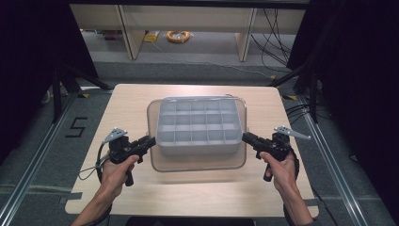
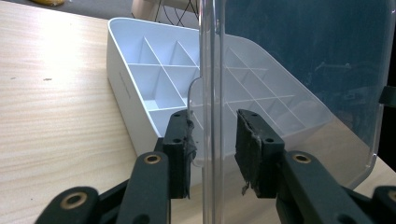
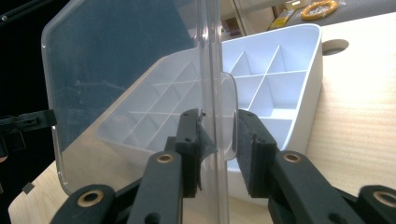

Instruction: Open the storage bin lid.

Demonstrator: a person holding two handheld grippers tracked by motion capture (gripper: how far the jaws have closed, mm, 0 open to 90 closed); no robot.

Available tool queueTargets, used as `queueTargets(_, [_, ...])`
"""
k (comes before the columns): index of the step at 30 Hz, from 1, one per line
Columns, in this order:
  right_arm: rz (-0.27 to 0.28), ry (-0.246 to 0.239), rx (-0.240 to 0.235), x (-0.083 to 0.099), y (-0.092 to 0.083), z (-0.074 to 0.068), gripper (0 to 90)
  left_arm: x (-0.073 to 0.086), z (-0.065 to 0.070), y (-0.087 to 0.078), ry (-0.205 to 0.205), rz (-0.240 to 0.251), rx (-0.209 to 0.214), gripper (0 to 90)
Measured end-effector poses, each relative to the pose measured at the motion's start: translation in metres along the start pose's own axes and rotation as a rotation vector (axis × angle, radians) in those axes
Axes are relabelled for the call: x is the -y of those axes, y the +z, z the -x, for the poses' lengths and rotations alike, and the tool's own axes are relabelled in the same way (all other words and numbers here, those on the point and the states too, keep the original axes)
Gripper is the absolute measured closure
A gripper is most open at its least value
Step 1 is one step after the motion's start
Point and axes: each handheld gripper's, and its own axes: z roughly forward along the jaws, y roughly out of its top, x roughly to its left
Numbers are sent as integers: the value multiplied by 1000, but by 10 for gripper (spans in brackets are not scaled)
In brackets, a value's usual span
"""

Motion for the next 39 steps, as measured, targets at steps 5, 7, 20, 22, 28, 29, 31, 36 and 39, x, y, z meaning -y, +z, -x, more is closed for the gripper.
queueTargets(5, [-9,-1,3,6,-3,0,724,8,2,-3,3,-15,7,653])
queueTargets(7, [-10,-2,4,9,-5,-1,723,13,2,-3,-3,-26,8,649])
queueTargets(20, [-40,24,10,30,-16,-7,721,32,4,-14,-13,-52,25,648])
queueTargets(22, [-44,10,4,34,-17,-5,720,35,4,-16,-15,-58,29,646])
queueTargets(28, [-49,9,17,44,-22,-7,720,42,4,-17,-18,-75,38,638])
queueTargets(29, [-55,23,13,45,-23,-9,720,43,4,-17,-12,-77,35,638])
queueTargets(31, [-49,0,24,49,-24,-9,721,46,5,-18,-12,-79,31,639])
queueTargets(36, [-57,7,27,55,-29,-11,720,51,8,-21,-13,-85,36,638])
queueTargets(39, [-52,7,27,58,-32,-11,720,53,10,-25,-9,-88,26,637])
